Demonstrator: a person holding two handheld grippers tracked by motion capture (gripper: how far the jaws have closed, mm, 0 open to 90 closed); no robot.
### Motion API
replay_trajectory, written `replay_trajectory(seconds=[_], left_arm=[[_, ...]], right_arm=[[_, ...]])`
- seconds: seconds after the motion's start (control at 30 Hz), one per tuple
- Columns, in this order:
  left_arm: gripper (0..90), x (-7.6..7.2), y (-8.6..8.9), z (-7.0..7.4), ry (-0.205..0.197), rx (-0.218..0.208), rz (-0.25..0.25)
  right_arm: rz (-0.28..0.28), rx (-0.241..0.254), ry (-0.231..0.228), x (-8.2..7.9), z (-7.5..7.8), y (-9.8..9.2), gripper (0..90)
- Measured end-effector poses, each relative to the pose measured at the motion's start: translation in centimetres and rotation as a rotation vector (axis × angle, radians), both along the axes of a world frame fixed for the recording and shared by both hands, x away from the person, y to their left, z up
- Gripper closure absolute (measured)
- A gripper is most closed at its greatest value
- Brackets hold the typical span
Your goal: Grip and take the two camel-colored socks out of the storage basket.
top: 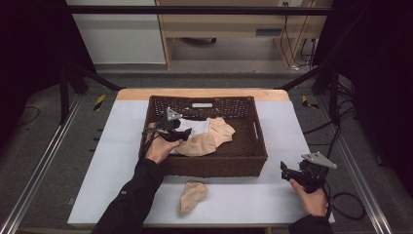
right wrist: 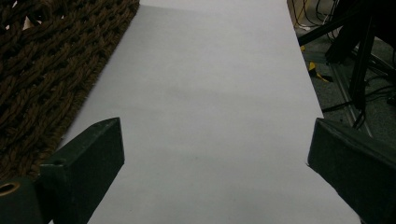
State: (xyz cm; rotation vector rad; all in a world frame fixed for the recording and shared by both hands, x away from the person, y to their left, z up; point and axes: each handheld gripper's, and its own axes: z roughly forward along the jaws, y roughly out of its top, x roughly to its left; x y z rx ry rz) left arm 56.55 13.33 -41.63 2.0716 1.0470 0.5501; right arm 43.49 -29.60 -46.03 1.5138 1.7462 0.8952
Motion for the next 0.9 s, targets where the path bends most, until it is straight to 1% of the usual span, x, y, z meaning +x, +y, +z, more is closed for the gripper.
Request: replay_trajectory(seconds=[0.07, 0.13, 0.17, 0.23, 0.27, 0.3, 0.37, 0.4, 0.5, 0.53, 0.57, 0.67, 0.77, 0.83, 0.9], left_arm=[[45.2, 0.1, -0.1, -0.3, 0.017, 0.028, -0.002], [43.2, 0.1, -0.2, -0.5, 0.041, 0.033, 0.000], [42.4, 0.1, -0.2, -0.6, 0.041, 0.040, -0.002], [40.6, 0.1, -0.3, -0.5, 0.035, 0.013, 0.000], [39.3, 0.0, -0.5, -0.4, 0.033, -0.015, 0.001], [38.3, 0.0, -0.6, -0.3, 0.030, -0.028, -0.001], [36.6, 0.1, -0.8, 0.0, 0.020, -0.033, -0.002], [35.8, 0.2, -0.9, 0.1, 0.023, -0.030, -0.002], [34.4, 0.4, -1.5, 0.2, 0.027, -0.051, -0.005], [34.2, 0.4, -1.7, 0.1, 0.033, -0.052, -0.012], [34.2, 0.4, -2.0, -0.1, 0.039, -0.048, -0.019], [34.5, 0.4, -2.4, -0.8, 0.066, 0.010, -0.032], [38.7, 0.6, -2.2, -1.0, 0.079, 0.022, -0.011], [40.5, 0.6, -2.3, -1.3, 0.093, 0.047, -0.005], [41.1, 0.5, -2.6, -1.4, 0.091, 0.060, -0.008]], right_arm=[[-0.001, 0.001, 0.001, 0.0, 0.0, 0.0, 4.0], [-0.003, 0.002, 0.003, 0.0, 0.0, 0.0, 4.0], [-0.001, 0.000, 0.001, 0.0, 0.0, 0.0, 4.0], [0.000, -0.002, 0.002, 0.0, 0.0, 0.0, 4.0], [0.001, -0.007, 0.000, 0.0, 0.0, 0.0, 4.0], [0.001, -0.006, 0.000, 0.1, -0.1, 0.0, 4.0], [0.000, -0.007, 0.001, 0.1, -0.1, 0.0, 4.1], [0.000, -0.007, 0.001, 0.1, -0.1, 0.0, 4.1], [-0.002, -0.006, 0.002, 0.1, -0.1, 0.0, 4.1], [-0.001, -0.006, 0.002, 0.1, -0.1, 0.0, 4.1], [0.000, -0.006, 0.002, 0.1, -0.1, 0.0, 4.1], [-0.001, -0.005, 0.002, 0.1, -0.1, 0.0, 4.1], [-0.002, -0.009, 0.003, 0.1, -0.1, 0.0, 4.0], [-0.004, -0.003, 0.008, 0.2, -0.1, 0.1, 4.1], [-0.004, -0.004, 0.007, 0.2, -0.1, 0.1, 4.2]])
